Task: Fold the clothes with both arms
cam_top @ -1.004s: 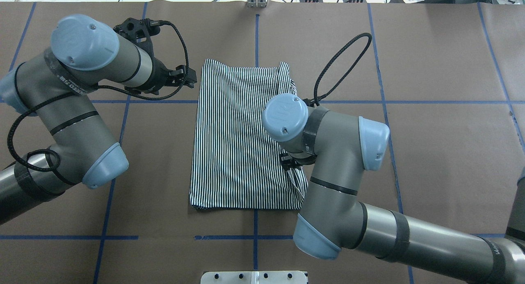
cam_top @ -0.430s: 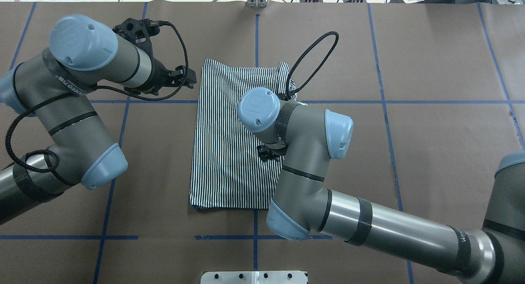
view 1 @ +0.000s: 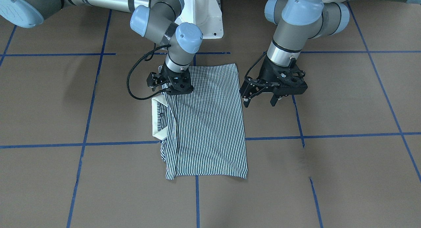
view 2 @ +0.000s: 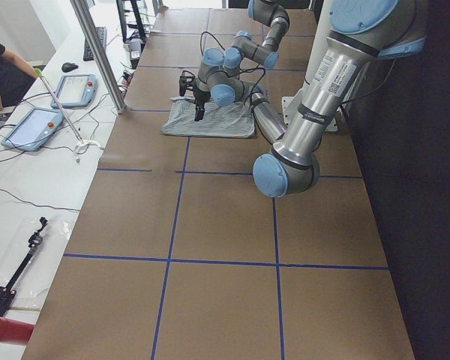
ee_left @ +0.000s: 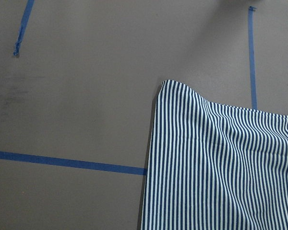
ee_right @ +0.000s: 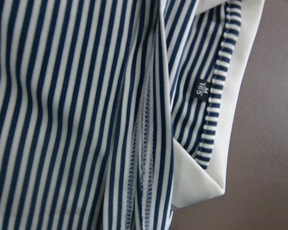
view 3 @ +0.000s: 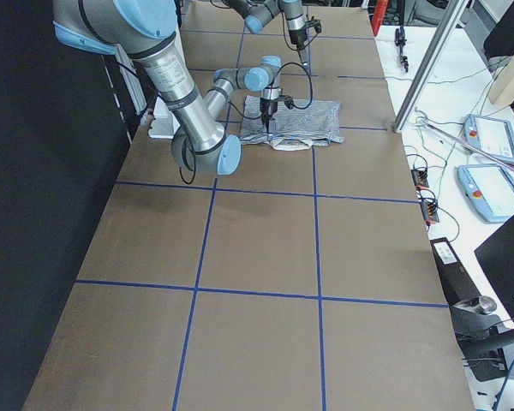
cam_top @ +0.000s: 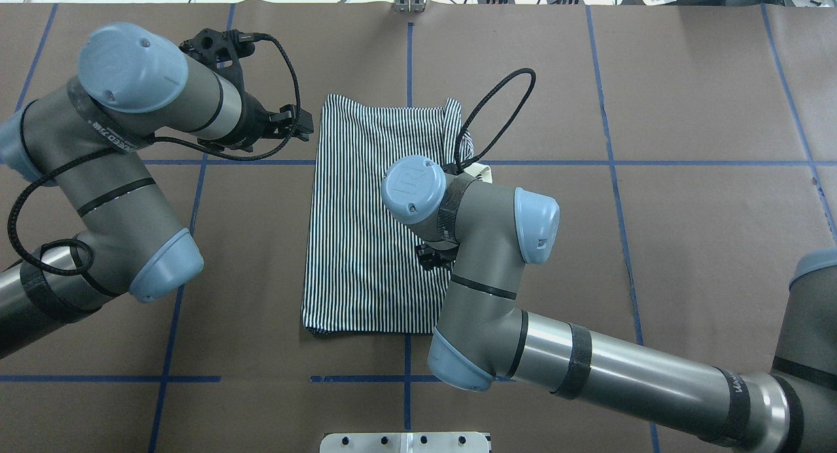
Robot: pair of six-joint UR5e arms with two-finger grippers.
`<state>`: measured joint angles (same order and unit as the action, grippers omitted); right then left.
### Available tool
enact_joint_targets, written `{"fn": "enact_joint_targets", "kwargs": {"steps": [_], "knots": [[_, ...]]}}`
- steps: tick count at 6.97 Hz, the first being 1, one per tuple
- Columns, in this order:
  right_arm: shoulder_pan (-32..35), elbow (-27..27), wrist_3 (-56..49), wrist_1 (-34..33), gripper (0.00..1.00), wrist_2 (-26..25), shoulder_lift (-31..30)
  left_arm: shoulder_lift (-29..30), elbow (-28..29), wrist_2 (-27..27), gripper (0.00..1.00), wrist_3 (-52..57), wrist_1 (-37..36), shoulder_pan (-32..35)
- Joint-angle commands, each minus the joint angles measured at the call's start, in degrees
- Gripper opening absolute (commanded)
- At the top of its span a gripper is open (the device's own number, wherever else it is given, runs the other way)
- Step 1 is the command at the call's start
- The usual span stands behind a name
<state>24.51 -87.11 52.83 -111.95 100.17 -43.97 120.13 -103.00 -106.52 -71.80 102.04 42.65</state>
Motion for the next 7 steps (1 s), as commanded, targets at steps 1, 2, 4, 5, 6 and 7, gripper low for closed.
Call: {"fn": "enact_joint_targets", "kwargs": {"steps": [1,2,4,5,6,7], "knots": [[-0.08,0.01,-0.01,-0.20,1.00,0.03,-0.85,0.02,0.00,0.00,1.00,-0.01,0.00,-0.02],[0.01,0.01,-0.10,-0.28,1.00,-0.15,-1.29,0.02,0.00,0.09,1.00,-0.01,0.09,-0.02],[1.14,-0.59,-0.54,-0.98,1.00,0.11,-1.30,0.02,0.00,0.09,1.00,-0.01,0.09,-0.02],[3.33,-2.17,-1.32,-3.08,1.00,0.20,-1.56,0.02,0.08,0.09,1.00,-0.01,0.09,-0.02],[4.91,-7.93,-3.25,-4.14,1.00,0.11,-6.87,0.10,0.26,0.09,1.00,-0.10,0.09,-0.02],[5.19,-13.64,-3.53,-3.98,1.00,-0.58,-13.97,0.19,0.17,0.09,1.00,-0.27,0.09,-0.02]]}}
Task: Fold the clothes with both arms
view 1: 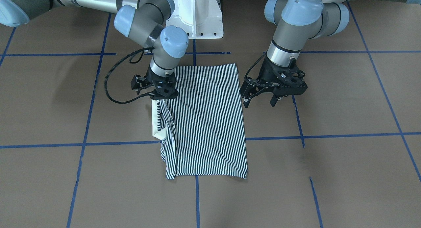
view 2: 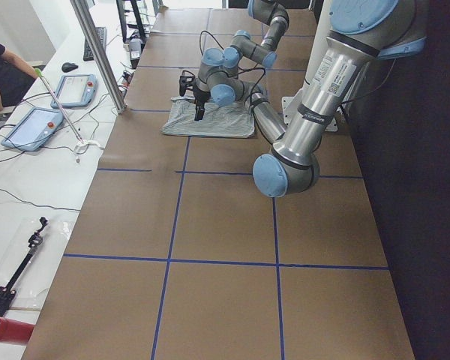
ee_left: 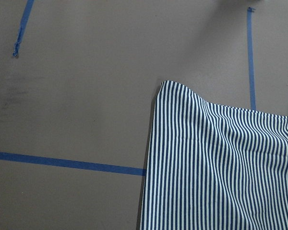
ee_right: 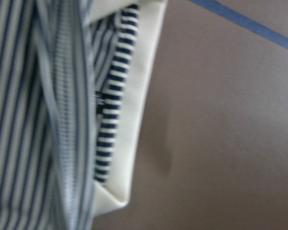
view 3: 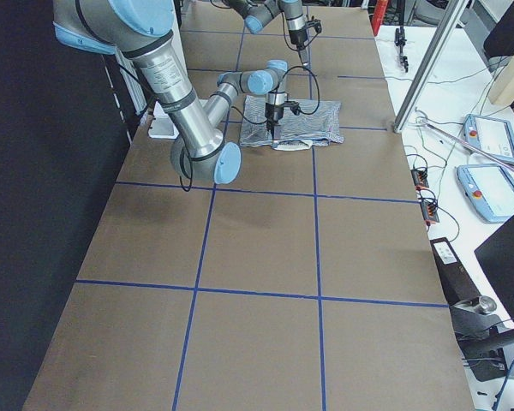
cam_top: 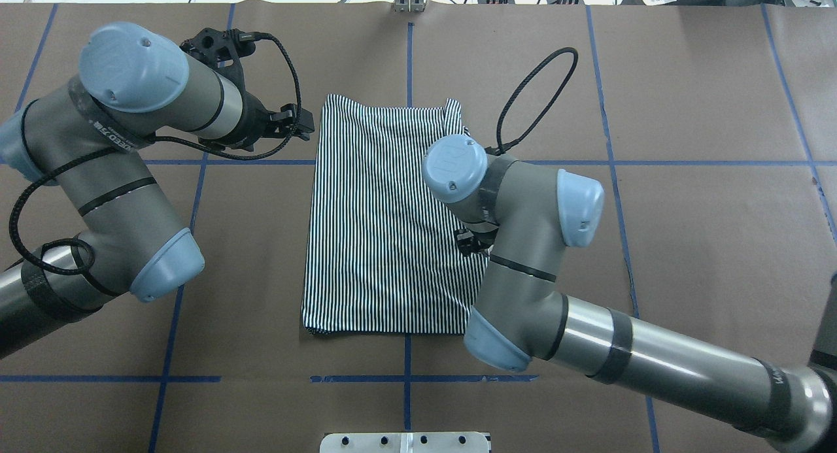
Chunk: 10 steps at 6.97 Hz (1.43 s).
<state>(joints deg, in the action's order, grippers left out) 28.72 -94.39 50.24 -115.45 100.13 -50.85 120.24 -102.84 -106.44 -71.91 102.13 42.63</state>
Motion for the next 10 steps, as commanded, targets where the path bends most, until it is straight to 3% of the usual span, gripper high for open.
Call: {"fn": "enact_joint_targets", "kwargs": {"steps": [1,2,3,5,8,10], "knots": [[3.69,-8.07,-2.50,-0.74,1.00,0.23,-6.90,0.00,-0.08,0.00,1.00,0.01,0.00,0.00],[5.63,-7.57,-4.34,0.05,1.00,0.85,-4.20,-0.09,-0.17,0.00,1.00,0.19,-0.09,0.00],[7.30,-2.69,-4.27,3.71,1.00,0.85,0.96,0.09,-0.43,-0.17,1.00,0.19,-0.17,0.00],[8.46,18.62,-3.74,16.17,1.00,0.77,13.78,-0.09,-1.13,-1.14,1.00,0.28,-0.44,0.53],[7.50,27.03,-3.56,20.52,1.00,0.68,17.69,-0.53,-1.13,-2.19,1.00,0.45,-0.53,1.84],[6.18,27.77,-4.01,20.44,1.00,0.41,17.27,-3.58,-3.75,-2.28,1.00,5.17,-0.96,3.42]]}}
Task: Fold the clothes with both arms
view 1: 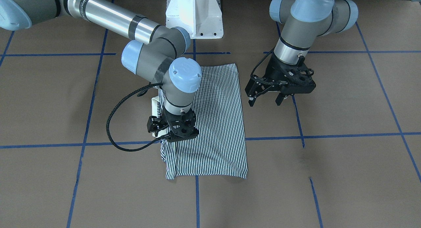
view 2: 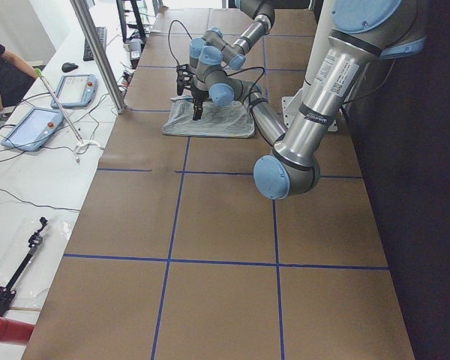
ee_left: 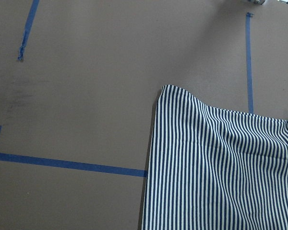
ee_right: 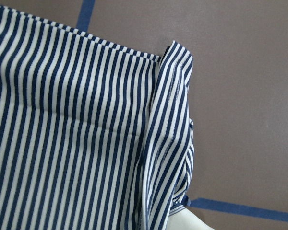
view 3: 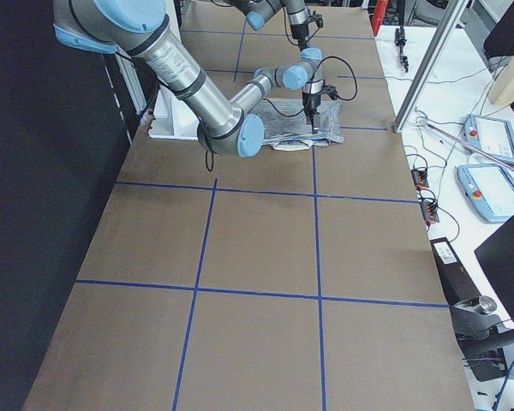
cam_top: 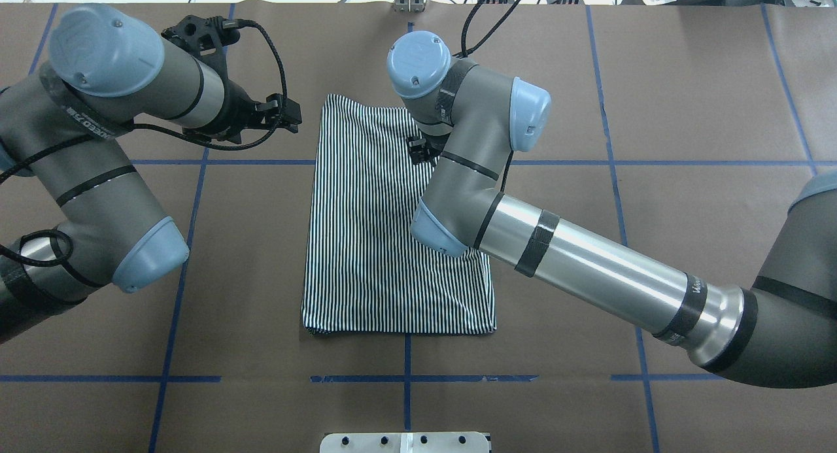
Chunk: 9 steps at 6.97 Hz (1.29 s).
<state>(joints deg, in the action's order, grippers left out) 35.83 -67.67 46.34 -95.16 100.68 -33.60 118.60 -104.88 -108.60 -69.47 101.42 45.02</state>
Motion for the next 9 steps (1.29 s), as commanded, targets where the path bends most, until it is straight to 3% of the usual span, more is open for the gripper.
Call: {"fn": "enact_joint_targets", "kwargs": {"steps": [1,9], "knots": [[-1.20,1.14,-0.28,-0.20,1.00,-0.04,-0.14,-2.23,-1.90,-0.65,1.00,3.90,-1.13,1.90],[-1.82,0.61,-1.25,-3.19,1.00,-0.04,-1.81,-2.14,-1.12,-1.18,1.00,4.87,-1.49,2.52]]}}
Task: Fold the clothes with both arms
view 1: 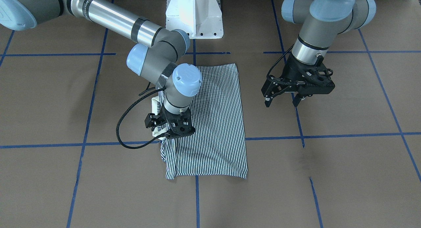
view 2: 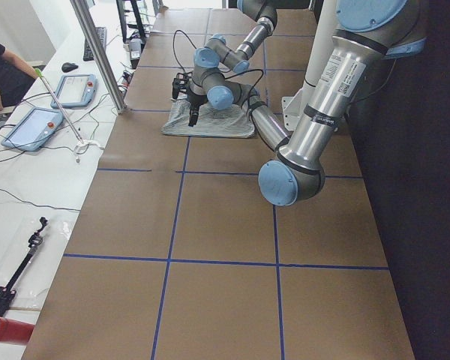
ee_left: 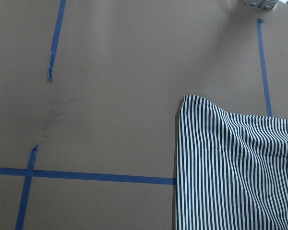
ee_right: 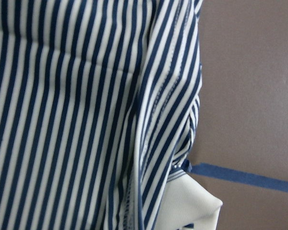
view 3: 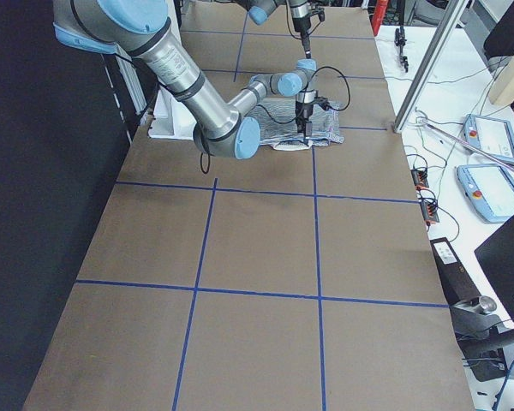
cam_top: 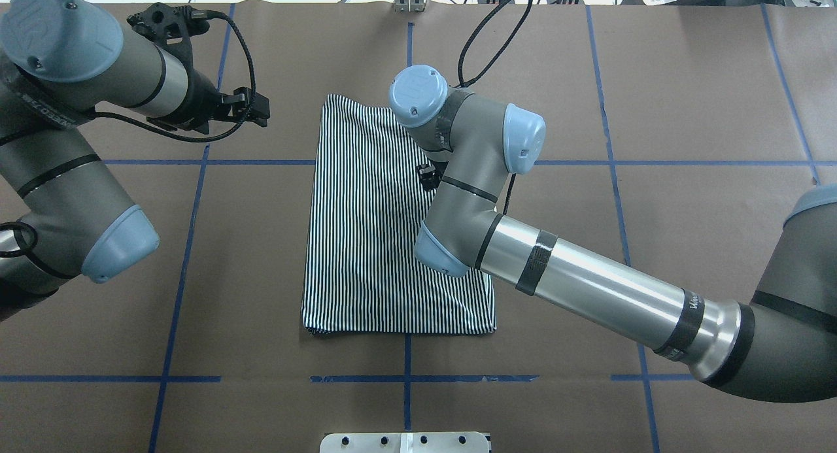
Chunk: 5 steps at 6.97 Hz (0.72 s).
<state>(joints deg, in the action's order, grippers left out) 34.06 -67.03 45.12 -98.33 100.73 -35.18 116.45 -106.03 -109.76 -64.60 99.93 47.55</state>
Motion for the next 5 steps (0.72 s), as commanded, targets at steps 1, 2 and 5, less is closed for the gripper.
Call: {"fn": "enact_joint_targets", "kwargs": {"steps": [1,2,5], "knots": [[0.04,-0.11,-0.03,-0.28,1.00,-0.18,-0.42,0.09,0.03,-0.01,1.00,0.00,0.00,-0.01],[0.91,-0.11,-0.73,-0.29,1.00,-0.18,-0.77,0.27,0.03,-0.01,1.00,-0.09,0.00,-0.01],[9.60,-11.59,-13.86,0.15,1.00,0.78,-14.60,0.54,-0.05,-0.10,1.00,-0.18,-0.09,-0.09]]}}
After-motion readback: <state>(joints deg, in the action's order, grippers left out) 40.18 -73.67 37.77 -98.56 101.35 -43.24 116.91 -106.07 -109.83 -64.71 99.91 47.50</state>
